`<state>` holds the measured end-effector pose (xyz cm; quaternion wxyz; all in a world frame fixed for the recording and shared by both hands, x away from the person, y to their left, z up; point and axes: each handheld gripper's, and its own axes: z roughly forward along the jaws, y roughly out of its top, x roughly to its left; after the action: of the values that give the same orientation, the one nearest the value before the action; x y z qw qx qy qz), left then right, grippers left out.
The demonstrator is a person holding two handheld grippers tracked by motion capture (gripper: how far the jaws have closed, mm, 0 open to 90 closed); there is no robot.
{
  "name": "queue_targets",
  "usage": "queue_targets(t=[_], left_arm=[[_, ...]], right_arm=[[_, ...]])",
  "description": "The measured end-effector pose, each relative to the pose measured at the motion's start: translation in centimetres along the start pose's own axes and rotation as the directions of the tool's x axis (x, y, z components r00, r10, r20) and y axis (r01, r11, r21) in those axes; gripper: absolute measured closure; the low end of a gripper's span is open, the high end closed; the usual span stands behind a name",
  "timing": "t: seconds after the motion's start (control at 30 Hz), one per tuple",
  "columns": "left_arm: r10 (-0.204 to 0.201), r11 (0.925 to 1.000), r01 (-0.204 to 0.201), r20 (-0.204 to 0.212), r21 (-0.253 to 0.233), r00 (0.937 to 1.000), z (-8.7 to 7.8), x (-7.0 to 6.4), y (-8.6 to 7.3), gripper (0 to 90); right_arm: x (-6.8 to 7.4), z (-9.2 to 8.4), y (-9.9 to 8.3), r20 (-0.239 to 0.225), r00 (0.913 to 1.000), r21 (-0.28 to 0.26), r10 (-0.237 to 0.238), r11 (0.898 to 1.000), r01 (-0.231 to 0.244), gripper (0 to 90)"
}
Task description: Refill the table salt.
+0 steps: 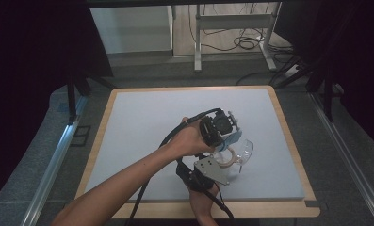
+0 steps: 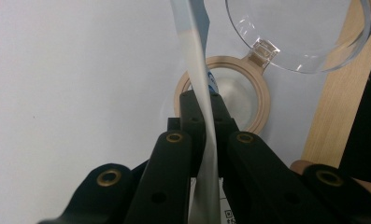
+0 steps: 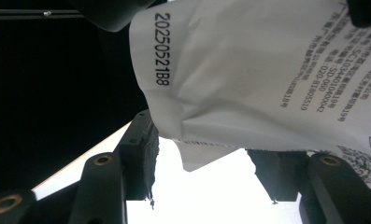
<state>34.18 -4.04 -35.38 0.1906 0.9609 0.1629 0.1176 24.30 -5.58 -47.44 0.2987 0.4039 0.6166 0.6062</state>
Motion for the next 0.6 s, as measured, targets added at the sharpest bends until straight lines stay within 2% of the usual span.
queue_targets(t=[0.6], left_arm=[[0.003, 0.9999, -0.003, -0.005, 0.015, 1.0000, 0.06, 0.04, 0.04, 89.4]], right_arm=[[0.10, 0.17, 0.05, 0.001, 1.0000, -0.001, -0.005, 1.000, 0.005, 45.4]])
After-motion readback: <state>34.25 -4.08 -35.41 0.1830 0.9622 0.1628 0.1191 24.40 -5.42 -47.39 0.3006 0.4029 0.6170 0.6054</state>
